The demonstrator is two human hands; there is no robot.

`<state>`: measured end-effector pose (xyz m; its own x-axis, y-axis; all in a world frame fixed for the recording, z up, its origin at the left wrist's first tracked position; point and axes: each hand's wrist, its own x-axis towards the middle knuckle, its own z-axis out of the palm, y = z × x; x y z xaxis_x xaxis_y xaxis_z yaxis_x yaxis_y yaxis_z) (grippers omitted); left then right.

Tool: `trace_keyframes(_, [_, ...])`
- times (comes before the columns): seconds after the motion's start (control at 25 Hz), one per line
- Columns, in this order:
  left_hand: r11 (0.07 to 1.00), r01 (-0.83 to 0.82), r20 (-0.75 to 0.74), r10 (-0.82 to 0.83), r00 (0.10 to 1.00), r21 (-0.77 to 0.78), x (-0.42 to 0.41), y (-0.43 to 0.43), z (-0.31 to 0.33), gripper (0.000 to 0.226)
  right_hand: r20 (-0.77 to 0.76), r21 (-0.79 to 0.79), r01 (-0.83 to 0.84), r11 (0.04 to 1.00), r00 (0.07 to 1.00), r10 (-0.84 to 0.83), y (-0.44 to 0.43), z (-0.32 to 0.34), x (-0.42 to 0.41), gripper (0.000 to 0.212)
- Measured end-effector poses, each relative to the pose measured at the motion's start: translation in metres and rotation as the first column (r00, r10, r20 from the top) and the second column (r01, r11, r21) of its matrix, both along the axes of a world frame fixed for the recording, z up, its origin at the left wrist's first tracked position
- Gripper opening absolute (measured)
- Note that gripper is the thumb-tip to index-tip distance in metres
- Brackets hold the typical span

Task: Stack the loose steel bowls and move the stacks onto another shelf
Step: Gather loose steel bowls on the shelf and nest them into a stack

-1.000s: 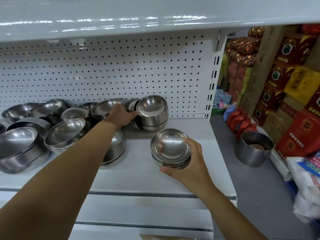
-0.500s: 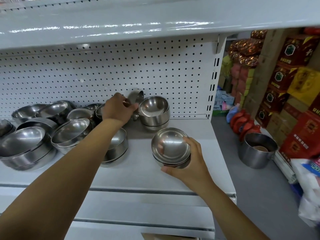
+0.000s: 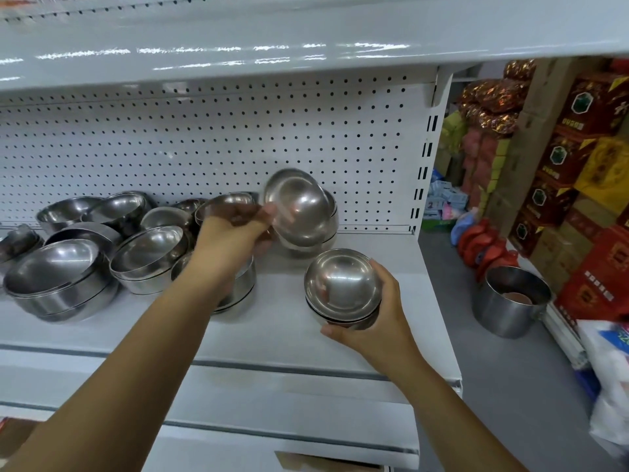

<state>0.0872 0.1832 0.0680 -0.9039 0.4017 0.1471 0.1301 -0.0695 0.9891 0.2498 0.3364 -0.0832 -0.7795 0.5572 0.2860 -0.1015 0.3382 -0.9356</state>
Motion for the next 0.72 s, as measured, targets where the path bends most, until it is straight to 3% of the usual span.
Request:
trace_keyframes(0.12, [0.988, 0.151, 0.139, -0.147, 0.979, -0.02, 0.012, 0.004, -0.02, 0.025, -0.002, -0.041, -0.013, 0.999, 1.0, 0.013, 0.002, -0.001, 0.003, 0.12])
trace_keyframes(0.24, [0.978, 0.182, 0.207, -0.158, 0.965, -0.103, 0.017, 0.006, -0.039, 0.039, -0.006, -0.049, -0.028, 0.998, 1.0, 0.027, 0.001, -0.001, 0.006, 0.122])
trace_keyframes(0.44, [0.975, 0.083, 0.092, -0.066, 0.994, -0.207, 0.026, 0.014, -0.052, 0.021, -0.01, -0.066, -0.035, 0.997, 0.999, 0.034, 0.001, 0.001, 0.008, 0.121])
trace_keyframes(0.72, [0.975, -0.019, 0.057, 0.033, 0.998, -0.222, 0.028, 0.024, -0.063, 0.023, -0.012, -0.072, -0.025, 0.997, 1.0, 0.025, -0.001, 0.004, 0.007, 0.122])
